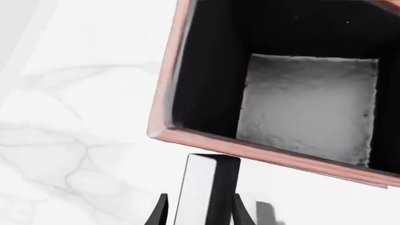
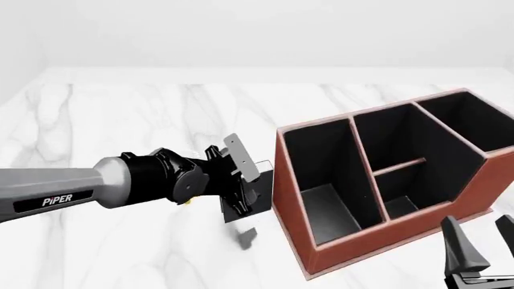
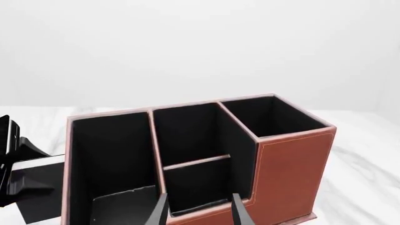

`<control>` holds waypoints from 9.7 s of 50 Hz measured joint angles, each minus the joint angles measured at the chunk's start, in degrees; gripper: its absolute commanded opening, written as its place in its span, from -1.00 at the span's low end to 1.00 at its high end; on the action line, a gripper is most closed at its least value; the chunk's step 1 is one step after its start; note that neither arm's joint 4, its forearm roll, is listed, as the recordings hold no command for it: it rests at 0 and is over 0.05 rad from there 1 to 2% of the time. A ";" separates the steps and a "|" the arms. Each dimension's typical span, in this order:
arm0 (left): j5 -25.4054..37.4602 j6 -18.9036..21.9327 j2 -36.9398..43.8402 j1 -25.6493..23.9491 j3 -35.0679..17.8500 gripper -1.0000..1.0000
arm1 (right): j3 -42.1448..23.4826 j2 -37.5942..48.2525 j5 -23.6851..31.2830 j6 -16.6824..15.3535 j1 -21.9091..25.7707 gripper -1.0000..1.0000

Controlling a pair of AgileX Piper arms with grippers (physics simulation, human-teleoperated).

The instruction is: Pick up the book and place it in the back compartment of the caddy.

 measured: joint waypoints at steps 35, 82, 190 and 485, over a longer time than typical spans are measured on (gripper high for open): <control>-3.31 -6.75 -3.83 -3.85 5.74 -1.00 | 0.04 0.32 -0.33 0.10 -0.20 1.00; 39.62 5.94 -27.13 -6.35 -25.02 -1.00 | -0.05 -0.06 -0.14 -0.20 -0.18 1.00; 19.60 -6.58 10.53 -29.74 -53.93 -1.00 | -0.04 -0.13 -0.29 -0.14 -0.01 1.00; -11.88 -9.94 -19.52 -3.61 -5.15 1.00 | 0.10 0.26 -0.38 -0.06 -0.45 1.00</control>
